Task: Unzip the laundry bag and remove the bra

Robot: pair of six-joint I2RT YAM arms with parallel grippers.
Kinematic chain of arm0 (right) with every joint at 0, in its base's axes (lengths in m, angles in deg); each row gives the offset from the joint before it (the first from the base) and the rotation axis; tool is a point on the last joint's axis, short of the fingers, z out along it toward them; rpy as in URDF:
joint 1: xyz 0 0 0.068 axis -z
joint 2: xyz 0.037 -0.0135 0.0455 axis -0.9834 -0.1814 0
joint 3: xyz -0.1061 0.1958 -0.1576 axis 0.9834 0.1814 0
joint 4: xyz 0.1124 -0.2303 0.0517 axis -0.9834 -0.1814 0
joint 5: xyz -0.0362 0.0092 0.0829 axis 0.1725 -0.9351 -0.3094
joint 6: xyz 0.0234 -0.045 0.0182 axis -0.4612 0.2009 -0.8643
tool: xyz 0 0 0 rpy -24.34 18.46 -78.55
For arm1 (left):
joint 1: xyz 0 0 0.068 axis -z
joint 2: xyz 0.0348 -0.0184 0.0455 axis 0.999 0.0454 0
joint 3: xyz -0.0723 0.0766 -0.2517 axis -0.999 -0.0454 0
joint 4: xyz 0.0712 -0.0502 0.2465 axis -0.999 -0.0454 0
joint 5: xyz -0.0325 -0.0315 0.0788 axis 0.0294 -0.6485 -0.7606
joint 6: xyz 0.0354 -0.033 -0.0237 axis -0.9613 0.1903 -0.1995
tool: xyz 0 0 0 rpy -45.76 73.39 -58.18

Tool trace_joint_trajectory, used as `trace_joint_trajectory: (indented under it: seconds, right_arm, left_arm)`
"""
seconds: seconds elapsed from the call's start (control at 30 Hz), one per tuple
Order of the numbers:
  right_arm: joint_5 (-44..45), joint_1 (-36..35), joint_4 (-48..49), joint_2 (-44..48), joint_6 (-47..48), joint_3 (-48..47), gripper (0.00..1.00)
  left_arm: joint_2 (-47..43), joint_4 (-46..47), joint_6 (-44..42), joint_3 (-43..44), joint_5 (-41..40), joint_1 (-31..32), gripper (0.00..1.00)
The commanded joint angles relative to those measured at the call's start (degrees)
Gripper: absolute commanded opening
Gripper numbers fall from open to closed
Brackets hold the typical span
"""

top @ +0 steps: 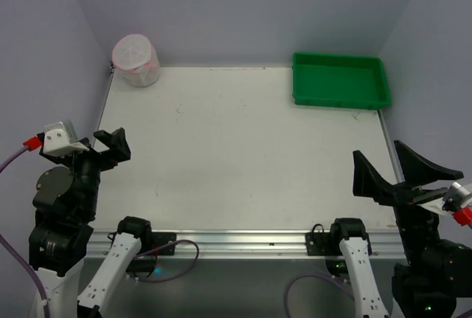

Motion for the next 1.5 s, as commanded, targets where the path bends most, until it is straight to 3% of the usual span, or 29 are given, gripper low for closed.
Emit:
trace_joint_trajectory:
  seconds: [0.0,0.17,0.33,0.47,0.6,0.73,0.83,0.9,1.17,1.47]
  right_arm:
    - [-1.3,-0.3,0.9,-0.2,0.5,-0.2,0.99]
    - [-2.6,-0.3,1.7,-0.3,-1.8,1.6,0.99]
    - [-1.4,-2.4,1.6,-2.5,-4.1,4.2,0.99]
    - [-3.7,-4.2,2.6,-5.4,-6.3,7.0,0.99]
    - [-3.5,-5.5,2.4,-7.2,-6.3,9.9,0.99]
    - [-3.2,-8.3,2.6,-8.2,-5.9,13.6,0.99]
    - [-4.7,-9.5,3.5,-8.9,-5.5,16.0,0.99]
    - [-5.3,-9.8,4.3,-9.4,-5.5,16.7,0.99]
    - [-11.7,-10.1,8.5,-13.6,-6.9,19.4,0.99]
    - [-13.3,-10.1,12.2,-19.2,-7.3,21.2,0.99]
  left_arm:
    - [0.2,1.5,-0.5,-0.6,1.0,-0.3,1.00]
    - [2.4,2.9,-0.1,-2.6,1.6,-0.3,1.00]
    - [11.0,7.3,0.4,-4.3,4.2,-0.3,1.00]
    - [21.9,15.6,2.9,-4.6,5.3,-0.3,1.00]
    - [34.2,31.6,8.2,-5.4,0.2,-2.5,1.00]
    - [45.0,42.3,15.3,-3.4,5.0,-12.1,1.00]
    - [53.1,52.5,17.4,-2.1,4.6,-15.5,1.00]
    - [59.5,58.4,19.4,-0.3,5.8,-16.9,1.00]
    - [82.1,64.8,25.3,13.0,13.8,-23.6,1.00]
    - [99.0,68.3,26.4,26.2,15.0,-25.6,1.00]
